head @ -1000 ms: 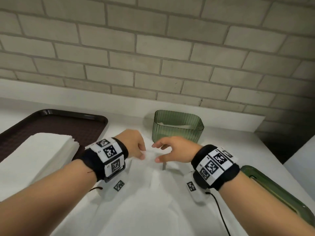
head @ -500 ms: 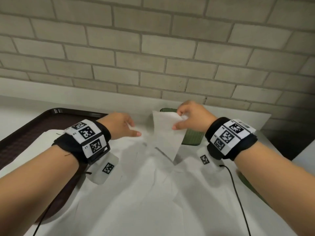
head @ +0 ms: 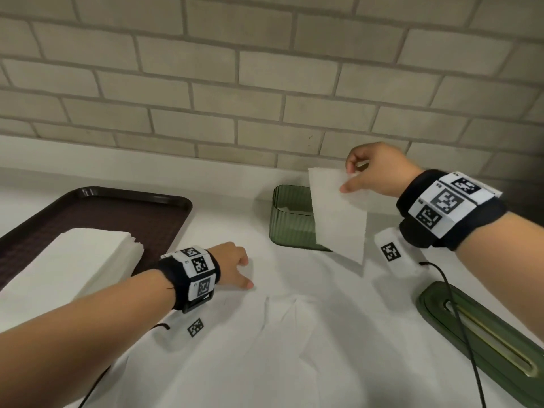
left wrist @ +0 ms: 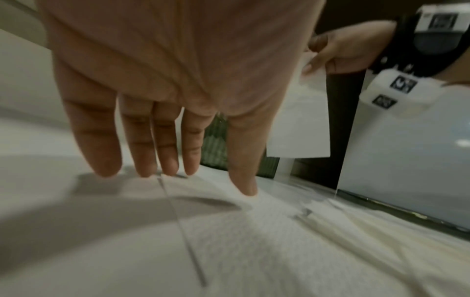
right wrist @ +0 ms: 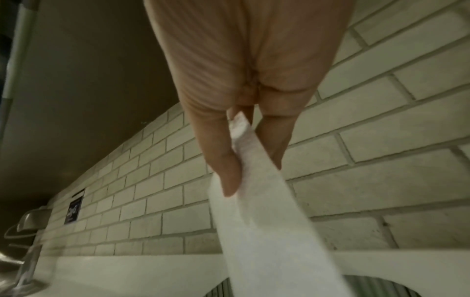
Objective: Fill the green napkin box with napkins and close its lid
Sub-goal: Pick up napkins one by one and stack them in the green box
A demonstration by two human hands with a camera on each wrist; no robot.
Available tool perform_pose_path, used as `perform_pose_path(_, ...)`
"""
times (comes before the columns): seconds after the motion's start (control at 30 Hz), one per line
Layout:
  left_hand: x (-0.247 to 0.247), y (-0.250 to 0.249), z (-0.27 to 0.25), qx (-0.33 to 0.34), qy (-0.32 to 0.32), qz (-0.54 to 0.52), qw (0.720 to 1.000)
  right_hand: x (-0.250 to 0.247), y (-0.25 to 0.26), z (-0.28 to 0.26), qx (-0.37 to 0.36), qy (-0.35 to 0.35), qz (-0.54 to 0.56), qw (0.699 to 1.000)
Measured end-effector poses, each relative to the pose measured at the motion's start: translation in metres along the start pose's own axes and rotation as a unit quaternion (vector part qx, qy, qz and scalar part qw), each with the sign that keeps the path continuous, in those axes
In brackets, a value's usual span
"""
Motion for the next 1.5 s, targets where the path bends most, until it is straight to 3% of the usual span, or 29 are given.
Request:
perform_pose_path(0.17,0.002,-0.013,0.016,-0.002,-0.009,0.021,1.0,-0.003,-0.003,0.009,0.034,0.052,0.032,0.998)
perform_pose_path(0.4,-0.003,-0.018,0.025,0.01,0.011,0.023,1.0,-0.011,0.015,0.022,-0.052,0.018,-0.206,0.977)
perform_pose_path(0.53,-0.003,-0.02,0.028,0.022,0.022,0.002,1.0,-0.025,0.023,0.035,-0.043,-0.012,-0.219,0.975)
perform_pose_path(0.63,-0.003,-0.021,0.029,0.028,0.028,-0.013,0.999,-0.032,0.016,0.048,0.024,-0.044,-0.15,0.987)
perform_pose_path(0.7,-0.003,-0.022,0.03,0.03,0.032,-0.015,0.999,-0.02,0.002,0.053,0.106,-0.023,-0.016,0.994)
perform_pose_path(0.77,-0.003,-0.023,0.031,0.04,0.036,-0.009,0.999,0.002,-0.016,0.058,0.188,-0.003,0.106,0.977)
perform_pose_path(0.93,-0.002,-0.024,0.028,0.059,0.024,0.005,0.998,0.056,-0.051,0.064,0.3,0.021,0.266,0.916)
perform_pose_path(1.0,-0.003,-0.022,0.023,0.056,0.006,-0.009,0.998,0.073,-0.058,0.061,0.335,0.031,0.303,0.892)
perform_pose_path(1.13,-0.011,-0.03,0.004,0.081,-0.029,-0.035,0.996,0.095,-0.056,0.054,0.36,0.05,0.326,0.873)
perform_pose_path(1.3,0.011,-0.064,-0.037,0.121,0.068,-0.081,0.987,0.108,-0.049,0.048,0.385,0.104,0.342,0.851)
perform_pose_path(1.4,0.03,-0.082,-0.05,0.151,0.086,-0.063,0.983,0.116,-0.06,0.049,0.375,0.17,0.164,0.896)
perform_pose_path(1.43,0.036,-0.087,-0.052,0.161,0.087,-0.056,0.982,0.12,-0.068,0.052,0.322,0.168,0.043,0.931)
perform_pose_path(1.5,0.044,-0.095,-0.054,0.167,0.091,-0.053,0.98,0.127,-0.091,0.07,0.283,0.142,-0.039,0.948)
Point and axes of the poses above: each hand's wrist, its own z-axis towards the middle knuckle, its own x-axis out of the palm, y = z × x, the point moved 4 cm from there along z, towards the middle knuckle, and after that the axes turned 5 degrees about -z, right-handed, at the moved point
